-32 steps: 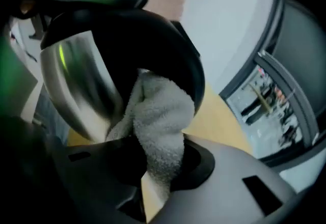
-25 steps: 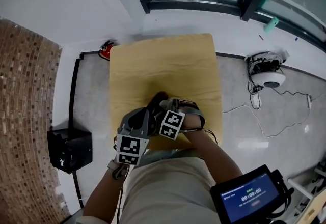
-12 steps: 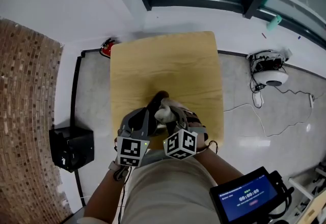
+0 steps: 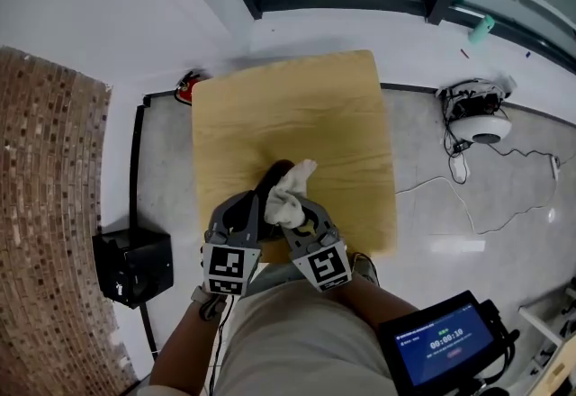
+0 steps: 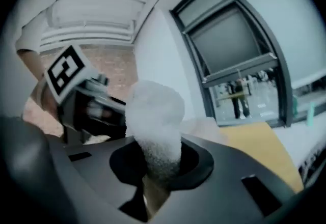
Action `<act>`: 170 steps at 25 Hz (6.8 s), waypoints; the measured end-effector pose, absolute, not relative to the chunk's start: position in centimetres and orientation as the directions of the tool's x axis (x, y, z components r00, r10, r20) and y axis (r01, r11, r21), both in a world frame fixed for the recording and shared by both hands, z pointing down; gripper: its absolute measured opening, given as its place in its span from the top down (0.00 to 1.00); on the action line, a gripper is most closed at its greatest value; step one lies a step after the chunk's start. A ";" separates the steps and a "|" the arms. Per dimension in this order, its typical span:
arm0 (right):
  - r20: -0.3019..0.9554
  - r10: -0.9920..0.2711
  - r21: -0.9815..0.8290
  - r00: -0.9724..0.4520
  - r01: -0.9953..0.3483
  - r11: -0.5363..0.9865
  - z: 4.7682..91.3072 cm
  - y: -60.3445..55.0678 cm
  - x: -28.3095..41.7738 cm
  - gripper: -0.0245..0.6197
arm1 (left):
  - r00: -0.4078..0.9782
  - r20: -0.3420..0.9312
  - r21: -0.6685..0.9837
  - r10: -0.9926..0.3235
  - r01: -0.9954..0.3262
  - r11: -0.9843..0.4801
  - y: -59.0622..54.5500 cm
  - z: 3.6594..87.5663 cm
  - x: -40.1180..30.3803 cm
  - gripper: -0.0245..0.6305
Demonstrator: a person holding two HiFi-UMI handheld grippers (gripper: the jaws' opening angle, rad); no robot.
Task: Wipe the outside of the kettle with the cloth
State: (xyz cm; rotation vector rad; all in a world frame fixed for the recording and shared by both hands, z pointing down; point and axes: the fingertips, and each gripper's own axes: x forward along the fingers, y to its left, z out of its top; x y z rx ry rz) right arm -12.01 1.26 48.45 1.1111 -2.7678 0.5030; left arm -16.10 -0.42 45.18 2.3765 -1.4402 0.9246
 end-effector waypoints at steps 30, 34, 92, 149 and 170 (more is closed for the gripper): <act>0.423 0.396 -0.872 -0.815 -0.248 0.421 59.1 16.8 -15.2 0.84 | 0.517 0.462 0.738 -0.720 -0.675 -0.011 -1.6 46.7 -23.0 0.98; 0.440 0.189 -0.870 -0.878 -0.365 0.332 59.1 12.5 -14.6 0.84 | 0.398 0.447 0.826 -0.802 -0.527 0.199 0.7 48.0 -23.2 0.93; 0.512 0.435 -0.721 -0.741 -0.096 0.686 56.5 17.6 -13.5 0.83 | 0.429 0.705 0.128 -0.565 -0.861 -0.493 -2.4 45.1 -15.0 0.98; 0.341 -0.500 -0.917 -0.796 -0.400 0.012 60.4 -0.1 -6.4 0.84 | 0.419 0.623 -0.187 -0.661 -0.741 -0.645 -2.6 44.8 -12.3 0.97; 0.488 -0.090 -0.836 -0.868 -0.495 0.236 61.4 8.7 -14.6 0.84 | 0.417 0.618 -0.206 -0.667 -0.732 -0.649 -2.4 44.6 -11.6 0.97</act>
